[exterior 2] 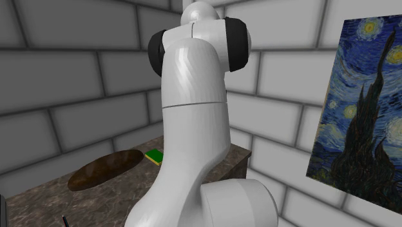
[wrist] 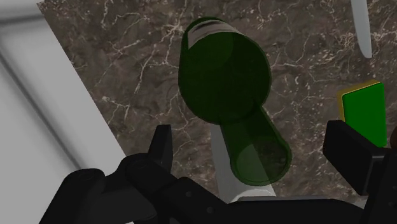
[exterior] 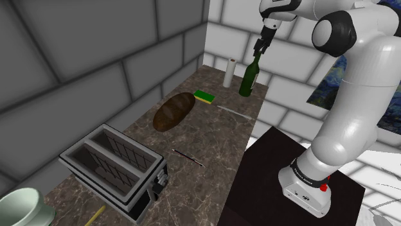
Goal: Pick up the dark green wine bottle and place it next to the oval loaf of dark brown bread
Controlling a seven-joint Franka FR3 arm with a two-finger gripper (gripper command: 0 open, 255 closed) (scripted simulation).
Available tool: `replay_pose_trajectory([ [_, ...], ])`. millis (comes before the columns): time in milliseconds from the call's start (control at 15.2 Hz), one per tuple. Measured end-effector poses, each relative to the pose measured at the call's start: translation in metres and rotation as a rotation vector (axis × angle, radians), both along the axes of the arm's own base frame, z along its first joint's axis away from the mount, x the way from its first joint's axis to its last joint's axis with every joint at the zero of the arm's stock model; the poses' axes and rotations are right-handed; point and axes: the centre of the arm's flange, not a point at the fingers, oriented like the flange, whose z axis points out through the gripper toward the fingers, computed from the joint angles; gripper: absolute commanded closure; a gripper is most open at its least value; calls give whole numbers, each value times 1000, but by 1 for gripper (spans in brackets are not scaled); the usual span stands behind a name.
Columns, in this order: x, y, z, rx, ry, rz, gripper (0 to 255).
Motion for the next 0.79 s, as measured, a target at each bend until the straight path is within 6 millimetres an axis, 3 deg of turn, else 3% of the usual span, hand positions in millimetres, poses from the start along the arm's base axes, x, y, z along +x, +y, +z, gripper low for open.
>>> replay_pose_trajectory([
  [462,0,1,-7,0,0,0,0],
  [528,0,1,-7,0,0,0,255],
  [792,0,1,-7,0,0,0,255],
])
